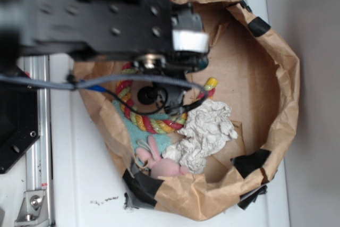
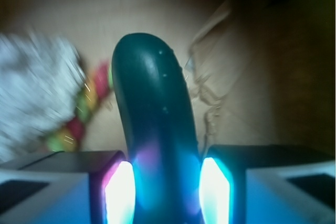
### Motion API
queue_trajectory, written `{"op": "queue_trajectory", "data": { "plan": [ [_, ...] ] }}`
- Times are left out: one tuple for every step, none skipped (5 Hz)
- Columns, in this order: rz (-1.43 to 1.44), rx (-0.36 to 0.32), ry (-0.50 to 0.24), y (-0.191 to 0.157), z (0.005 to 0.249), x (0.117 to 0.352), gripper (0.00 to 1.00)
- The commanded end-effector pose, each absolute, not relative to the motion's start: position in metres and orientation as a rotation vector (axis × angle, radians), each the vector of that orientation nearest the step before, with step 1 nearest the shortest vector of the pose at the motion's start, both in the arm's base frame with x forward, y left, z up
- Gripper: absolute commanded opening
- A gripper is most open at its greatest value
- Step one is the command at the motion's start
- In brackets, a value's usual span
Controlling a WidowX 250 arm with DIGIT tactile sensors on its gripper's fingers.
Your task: Grab the plastic pickle.
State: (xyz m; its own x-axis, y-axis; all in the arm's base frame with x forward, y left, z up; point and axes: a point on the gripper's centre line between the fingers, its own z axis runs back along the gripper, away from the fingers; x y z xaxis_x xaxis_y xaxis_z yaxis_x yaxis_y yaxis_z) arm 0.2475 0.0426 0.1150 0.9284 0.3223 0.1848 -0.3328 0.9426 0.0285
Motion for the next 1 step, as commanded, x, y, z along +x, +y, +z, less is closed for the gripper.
{"op": "queue_trajectory", "data": {
  "plan": [
    [0.430, 0.028, -0.279, 0.0358, 0.1821, 0.2350, 0.00]
  ]
}}
